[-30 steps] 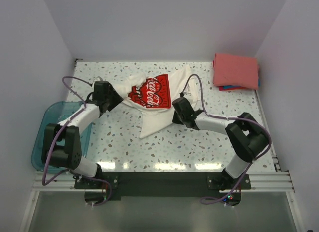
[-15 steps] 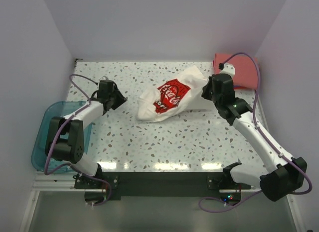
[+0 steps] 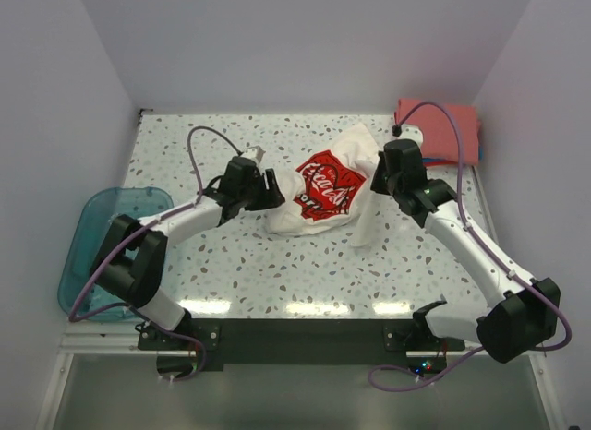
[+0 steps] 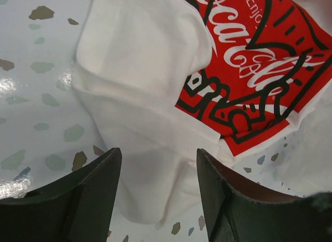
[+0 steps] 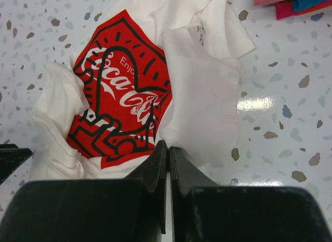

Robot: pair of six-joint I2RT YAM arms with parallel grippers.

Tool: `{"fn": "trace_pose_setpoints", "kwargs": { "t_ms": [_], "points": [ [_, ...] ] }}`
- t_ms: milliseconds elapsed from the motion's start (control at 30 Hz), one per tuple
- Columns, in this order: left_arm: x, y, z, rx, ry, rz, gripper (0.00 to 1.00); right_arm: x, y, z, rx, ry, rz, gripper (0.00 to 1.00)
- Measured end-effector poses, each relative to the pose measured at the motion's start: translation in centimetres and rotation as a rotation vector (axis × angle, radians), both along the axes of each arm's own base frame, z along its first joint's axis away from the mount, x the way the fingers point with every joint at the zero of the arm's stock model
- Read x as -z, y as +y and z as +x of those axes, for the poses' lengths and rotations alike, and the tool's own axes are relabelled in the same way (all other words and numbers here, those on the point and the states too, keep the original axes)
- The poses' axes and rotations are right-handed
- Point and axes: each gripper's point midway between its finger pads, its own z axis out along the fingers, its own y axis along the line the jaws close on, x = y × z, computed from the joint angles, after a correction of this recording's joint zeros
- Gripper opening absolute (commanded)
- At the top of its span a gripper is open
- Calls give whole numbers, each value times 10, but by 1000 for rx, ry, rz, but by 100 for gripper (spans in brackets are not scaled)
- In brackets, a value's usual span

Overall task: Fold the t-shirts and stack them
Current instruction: Flatten the tshirt out

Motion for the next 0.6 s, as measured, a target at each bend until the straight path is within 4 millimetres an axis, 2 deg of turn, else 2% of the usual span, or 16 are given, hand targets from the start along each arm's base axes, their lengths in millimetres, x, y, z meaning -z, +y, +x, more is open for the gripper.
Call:
{"fn": "trace_pose_setpoints", "kwargs": {
  "t_ms": [100,367,600],
  "points": [
    [1,-13,-8,71,-23,31,61,0,1,0,-6,2,1,0],
    [-3,-31,-15,177,-84,58,59,7,0,-2,-9,15,-9,0],
    [7,-43,-30,252,-80,50,52,9,-1,-3,-11,21,-14,0]
  ]
}}
